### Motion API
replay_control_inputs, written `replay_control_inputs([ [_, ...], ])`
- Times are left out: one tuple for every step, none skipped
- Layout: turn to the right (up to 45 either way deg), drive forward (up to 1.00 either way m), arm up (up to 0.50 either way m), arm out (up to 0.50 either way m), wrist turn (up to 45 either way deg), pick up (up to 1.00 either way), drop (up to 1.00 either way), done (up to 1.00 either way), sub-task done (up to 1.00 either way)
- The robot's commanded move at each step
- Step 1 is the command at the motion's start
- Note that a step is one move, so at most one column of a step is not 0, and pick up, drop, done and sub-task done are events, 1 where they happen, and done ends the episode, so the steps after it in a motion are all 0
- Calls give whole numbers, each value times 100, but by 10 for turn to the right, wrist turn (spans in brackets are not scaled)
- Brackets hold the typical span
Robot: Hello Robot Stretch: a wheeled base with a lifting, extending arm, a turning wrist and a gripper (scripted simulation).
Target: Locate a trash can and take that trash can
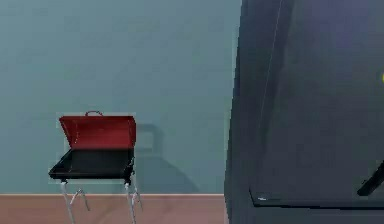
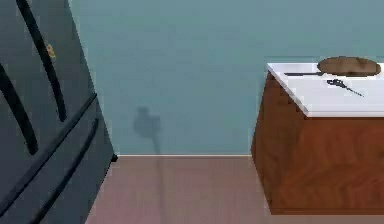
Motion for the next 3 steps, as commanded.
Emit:
replay_control_inputs([
  [-450,0,0,0,0,0,0,0,0],
  [-360,0,0,0,0,0,0,0,0],
  [0,100,0,0,0,0,0,0,0],
])
